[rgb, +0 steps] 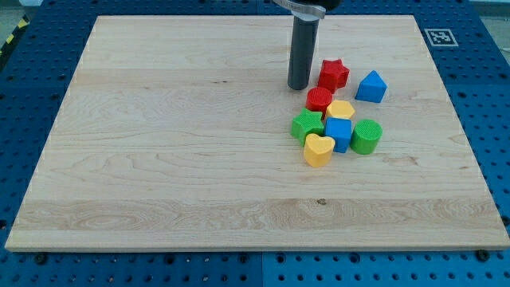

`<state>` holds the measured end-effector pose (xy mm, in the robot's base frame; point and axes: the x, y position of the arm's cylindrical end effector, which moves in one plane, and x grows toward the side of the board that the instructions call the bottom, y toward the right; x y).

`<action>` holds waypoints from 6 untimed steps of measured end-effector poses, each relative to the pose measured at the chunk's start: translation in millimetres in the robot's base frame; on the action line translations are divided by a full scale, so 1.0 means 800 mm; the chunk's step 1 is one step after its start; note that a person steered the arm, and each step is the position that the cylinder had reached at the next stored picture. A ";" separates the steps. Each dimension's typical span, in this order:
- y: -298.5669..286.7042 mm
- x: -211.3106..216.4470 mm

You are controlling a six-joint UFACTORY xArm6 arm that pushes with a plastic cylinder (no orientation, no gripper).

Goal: Move the red circle below the red star

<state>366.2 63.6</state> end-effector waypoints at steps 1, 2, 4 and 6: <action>0.006 0.023; 0.006 0.033; 0.033 0.032; 0.031 0.034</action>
